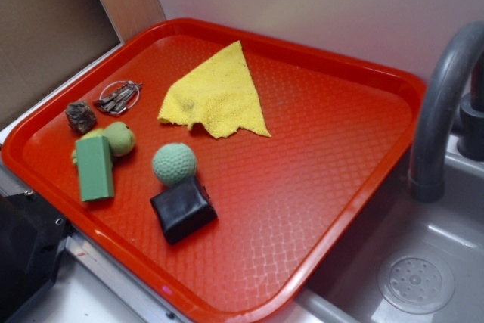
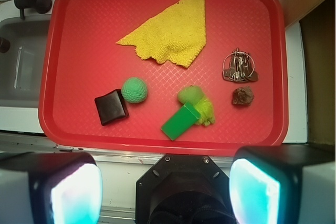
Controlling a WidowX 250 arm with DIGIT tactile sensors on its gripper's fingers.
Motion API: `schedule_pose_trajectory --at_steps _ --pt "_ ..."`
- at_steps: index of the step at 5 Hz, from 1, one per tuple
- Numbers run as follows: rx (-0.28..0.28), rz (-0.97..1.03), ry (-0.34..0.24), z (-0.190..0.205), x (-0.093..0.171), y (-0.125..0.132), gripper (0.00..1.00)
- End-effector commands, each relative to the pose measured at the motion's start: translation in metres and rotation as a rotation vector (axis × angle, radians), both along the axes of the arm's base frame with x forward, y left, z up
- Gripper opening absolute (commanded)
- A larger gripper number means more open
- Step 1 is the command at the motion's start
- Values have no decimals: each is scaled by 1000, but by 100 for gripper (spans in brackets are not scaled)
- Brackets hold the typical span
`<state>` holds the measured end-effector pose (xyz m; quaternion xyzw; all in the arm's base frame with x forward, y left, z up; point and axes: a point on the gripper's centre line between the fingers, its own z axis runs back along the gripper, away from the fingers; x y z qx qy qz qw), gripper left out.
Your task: Grab the yellow cloth.
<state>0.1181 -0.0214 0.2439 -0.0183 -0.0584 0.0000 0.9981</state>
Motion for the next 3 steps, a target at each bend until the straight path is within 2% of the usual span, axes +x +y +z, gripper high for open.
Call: schedule_pose_trajectory --at_steps 1,2,3 --pt "0 0 0 0 0 0 100" --pt "84 129 105 -43 50 18 100" --pt "288 130 77 -72 101 21 100"
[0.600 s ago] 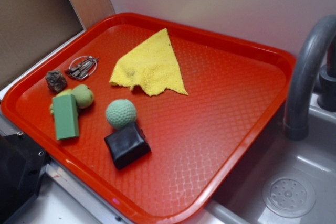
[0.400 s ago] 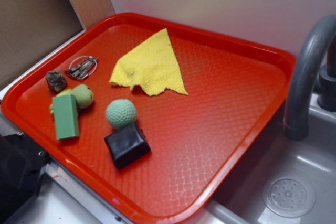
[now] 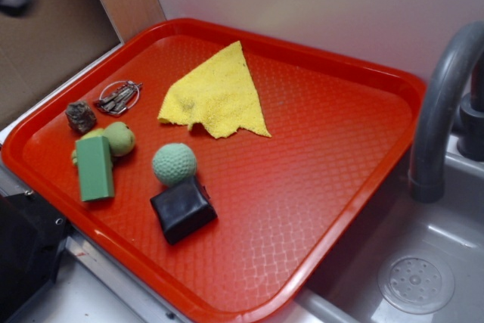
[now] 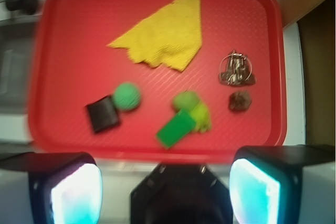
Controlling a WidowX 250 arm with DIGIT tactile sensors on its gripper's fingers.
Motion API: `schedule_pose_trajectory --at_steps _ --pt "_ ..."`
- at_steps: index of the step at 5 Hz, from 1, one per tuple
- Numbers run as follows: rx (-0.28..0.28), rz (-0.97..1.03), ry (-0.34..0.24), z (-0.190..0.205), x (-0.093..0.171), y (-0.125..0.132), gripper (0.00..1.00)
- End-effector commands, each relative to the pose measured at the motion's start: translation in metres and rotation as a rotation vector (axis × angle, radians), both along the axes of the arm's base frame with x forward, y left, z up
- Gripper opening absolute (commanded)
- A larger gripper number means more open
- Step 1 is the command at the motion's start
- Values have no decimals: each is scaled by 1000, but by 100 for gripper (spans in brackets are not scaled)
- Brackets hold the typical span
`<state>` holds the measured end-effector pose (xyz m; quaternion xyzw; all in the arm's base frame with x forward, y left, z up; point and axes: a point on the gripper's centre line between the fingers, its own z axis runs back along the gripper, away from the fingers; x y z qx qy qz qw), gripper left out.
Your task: Grab the yellow cloth.
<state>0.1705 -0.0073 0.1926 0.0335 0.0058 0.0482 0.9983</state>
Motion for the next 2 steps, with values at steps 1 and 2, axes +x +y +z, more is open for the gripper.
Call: schedule_pose_trajectory --at_steps 1,2 --pt "151 -145 -148 -64 100 -2 100" --pt "143 -270 -189 -113 134 -17 100"
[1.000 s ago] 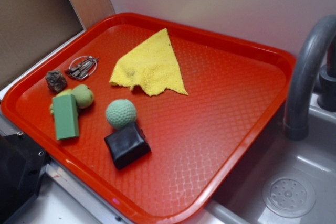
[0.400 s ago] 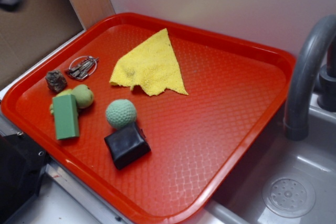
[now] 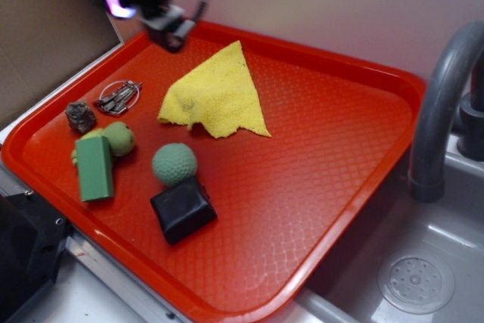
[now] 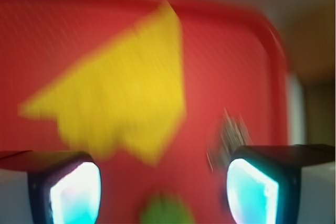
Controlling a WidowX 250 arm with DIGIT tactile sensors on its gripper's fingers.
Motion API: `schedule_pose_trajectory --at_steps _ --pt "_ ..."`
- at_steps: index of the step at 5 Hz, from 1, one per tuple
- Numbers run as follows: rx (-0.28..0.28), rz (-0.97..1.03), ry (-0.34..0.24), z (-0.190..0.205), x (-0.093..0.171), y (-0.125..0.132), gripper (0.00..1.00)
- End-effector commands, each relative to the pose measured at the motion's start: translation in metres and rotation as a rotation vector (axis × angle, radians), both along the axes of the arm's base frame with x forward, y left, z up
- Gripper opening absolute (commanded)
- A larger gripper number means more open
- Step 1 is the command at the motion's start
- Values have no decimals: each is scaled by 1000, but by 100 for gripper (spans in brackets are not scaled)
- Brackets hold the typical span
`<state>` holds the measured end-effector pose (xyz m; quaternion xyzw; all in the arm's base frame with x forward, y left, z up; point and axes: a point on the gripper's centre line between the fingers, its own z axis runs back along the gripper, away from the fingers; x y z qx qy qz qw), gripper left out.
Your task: Grab the yellow cloth.
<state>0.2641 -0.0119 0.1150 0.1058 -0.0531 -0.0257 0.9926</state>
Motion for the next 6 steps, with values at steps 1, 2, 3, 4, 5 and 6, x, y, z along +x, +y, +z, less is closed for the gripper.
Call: schedule_pose_trajectory --at_steps 1,2,3,4,5,6 --pt "-21 -183 -73 -72 47 -17 100" --pt "-53 -208 -5 -87 42 -19 100" --pt "-54 -157 64 -73 35 -10 0" --pt "-65 -96 72 -67 27 7 0" --pt "-68 -83 57 -69 13 17 0" --pt "-76 -71 57 -68 7 24 0"
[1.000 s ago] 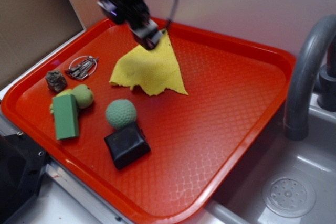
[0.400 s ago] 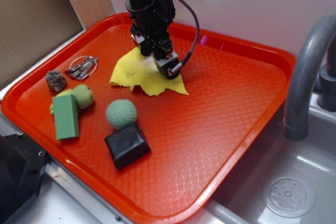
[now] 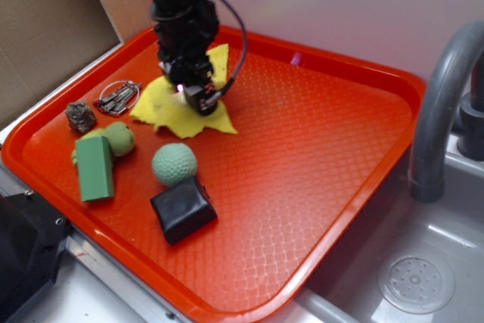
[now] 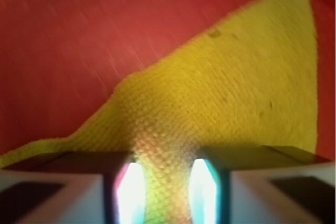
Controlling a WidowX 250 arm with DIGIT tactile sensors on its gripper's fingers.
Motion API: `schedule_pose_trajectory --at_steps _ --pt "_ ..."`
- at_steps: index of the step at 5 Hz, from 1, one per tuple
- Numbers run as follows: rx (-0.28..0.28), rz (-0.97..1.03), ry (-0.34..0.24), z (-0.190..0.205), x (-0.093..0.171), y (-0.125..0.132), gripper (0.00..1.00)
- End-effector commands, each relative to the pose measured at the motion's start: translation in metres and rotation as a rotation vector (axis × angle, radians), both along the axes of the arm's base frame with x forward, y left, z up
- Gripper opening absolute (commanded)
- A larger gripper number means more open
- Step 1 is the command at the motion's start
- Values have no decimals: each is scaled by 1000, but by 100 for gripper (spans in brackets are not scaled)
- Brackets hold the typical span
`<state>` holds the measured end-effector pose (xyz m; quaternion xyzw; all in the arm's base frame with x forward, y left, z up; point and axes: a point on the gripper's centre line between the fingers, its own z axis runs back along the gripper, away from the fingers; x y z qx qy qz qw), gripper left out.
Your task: Grab the yellow cloth.
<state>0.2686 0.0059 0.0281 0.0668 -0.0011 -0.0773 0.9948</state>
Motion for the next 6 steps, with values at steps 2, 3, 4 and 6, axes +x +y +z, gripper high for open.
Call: schedule_pose_trajectory --at_steps 2,3,4,6 --pt "-30 58 -55 73 22 -17 0" --pt "-77 65 -78 112 25 -41 0" --pt "-90 9 -90 119 13 -57 0" --pt "-33 -28 -48 166 0 -78 0"
